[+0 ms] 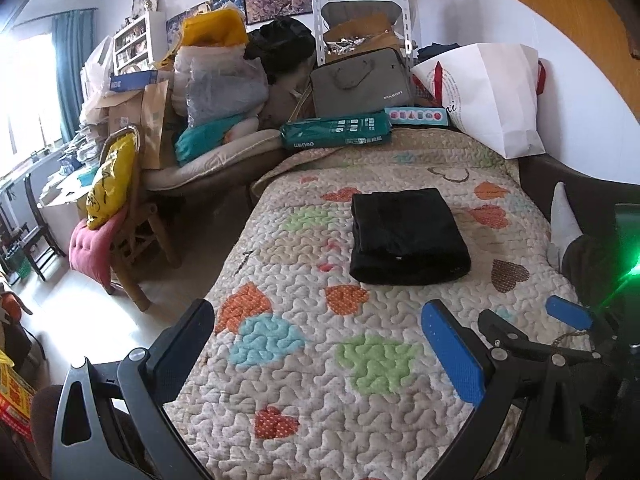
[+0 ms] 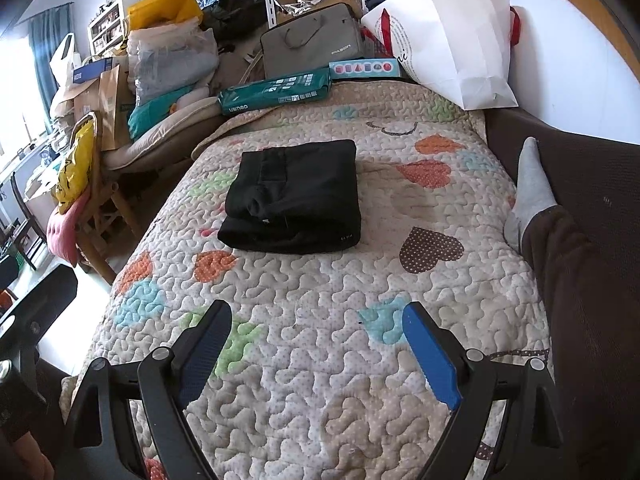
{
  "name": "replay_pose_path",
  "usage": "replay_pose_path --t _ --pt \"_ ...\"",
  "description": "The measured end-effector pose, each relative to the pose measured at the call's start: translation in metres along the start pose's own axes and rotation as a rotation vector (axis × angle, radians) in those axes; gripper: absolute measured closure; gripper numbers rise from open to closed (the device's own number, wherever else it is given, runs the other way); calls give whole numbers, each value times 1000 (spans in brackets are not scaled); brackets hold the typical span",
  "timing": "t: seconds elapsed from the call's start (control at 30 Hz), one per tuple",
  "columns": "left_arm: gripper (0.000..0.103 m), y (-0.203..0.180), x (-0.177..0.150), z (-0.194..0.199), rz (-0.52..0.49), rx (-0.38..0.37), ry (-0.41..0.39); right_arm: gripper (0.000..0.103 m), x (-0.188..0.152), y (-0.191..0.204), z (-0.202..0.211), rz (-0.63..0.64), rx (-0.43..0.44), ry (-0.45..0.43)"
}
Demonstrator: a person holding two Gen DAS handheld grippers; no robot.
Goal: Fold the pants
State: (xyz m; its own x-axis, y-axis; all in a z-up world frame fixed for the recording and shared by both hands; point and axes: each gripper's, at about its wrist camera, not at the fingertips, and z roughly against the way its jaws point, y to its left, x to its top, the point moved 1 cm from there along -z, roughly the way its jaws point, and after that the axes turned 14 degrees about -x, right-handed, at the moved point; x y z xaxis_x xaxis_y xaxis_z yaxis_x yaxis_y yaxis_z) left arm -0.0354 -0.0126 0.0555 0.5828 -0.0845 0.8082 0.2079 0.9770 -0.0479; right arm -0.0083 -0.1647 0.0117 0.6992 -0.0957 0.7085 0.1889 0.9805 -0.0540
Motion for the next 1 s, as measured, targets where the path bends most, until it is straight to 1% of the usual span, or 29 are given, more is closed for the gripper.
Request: replay_pose_path --t 0.17,1.0 --pt "0 -1 -2 -1 -20 19 7 12 -1 1 1 2 -2 1" --pt "0 0 -9 -5 -20 32 43 11 -4 4 -4 32 4 15"
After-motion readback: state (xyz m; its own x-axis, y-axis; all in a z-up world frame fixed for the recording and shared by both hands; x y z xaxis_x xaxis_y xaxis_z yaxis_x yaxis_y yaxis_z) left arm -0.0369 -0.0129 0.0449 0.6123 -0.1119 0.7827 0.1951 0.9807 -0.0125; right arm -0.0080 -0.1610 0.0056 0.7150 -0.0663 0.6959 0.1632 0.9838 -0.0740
